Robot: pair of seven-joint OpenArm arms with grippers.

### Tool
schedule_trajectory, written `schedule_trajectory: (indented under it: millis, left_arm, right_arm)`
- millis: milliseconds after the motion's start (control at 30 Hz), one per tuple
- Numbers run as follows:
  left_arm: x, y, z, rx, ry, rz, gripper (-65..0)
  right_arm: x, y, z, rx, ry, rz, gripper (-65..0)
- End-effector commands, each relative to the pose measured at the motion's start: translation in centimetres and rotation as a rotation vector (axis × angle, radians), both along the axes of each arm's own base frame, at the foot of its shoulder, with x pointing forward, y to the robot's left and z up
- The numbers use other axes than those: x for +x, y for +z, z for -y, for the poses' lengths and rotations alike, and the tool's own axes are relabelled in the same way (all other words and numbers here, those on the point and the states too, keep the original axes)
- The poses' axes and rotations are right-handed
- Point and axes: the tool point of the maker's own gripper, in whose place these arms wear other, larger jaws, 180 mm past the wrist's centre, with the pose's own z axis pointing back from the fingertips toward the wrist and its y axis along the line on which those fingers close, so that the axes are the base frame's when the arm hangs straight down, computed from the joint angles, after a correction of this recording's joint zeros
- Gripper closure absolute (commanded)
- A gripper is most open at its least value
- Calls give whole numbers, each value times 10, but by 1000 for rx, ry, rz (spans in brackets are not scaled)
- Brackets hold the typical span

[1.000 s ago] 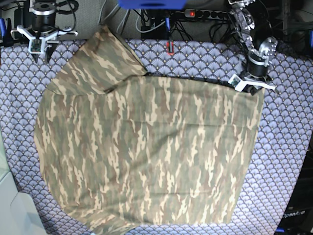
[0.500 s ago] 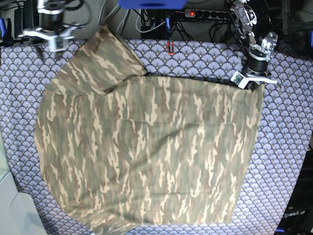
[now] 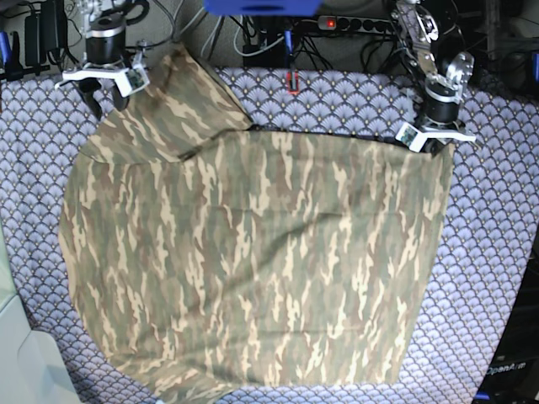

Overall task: Fold the T-shirt properly
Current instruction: 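Grasp the sleeve corner nearest the right gripper with the right gripper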

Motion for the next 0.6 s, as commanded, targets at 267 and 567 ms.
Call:
schedule_trajectory:
  millis: [267,567]
  left_arm:
    - [-7,-10,20,-64,-19,-35,0]
    - [-9,-12,24,-74,-15,-39,0]
  right_arm:
    - [7,14,14,-189,106,5,-291]
    - [7,14,13,-359,207,-38,-291]
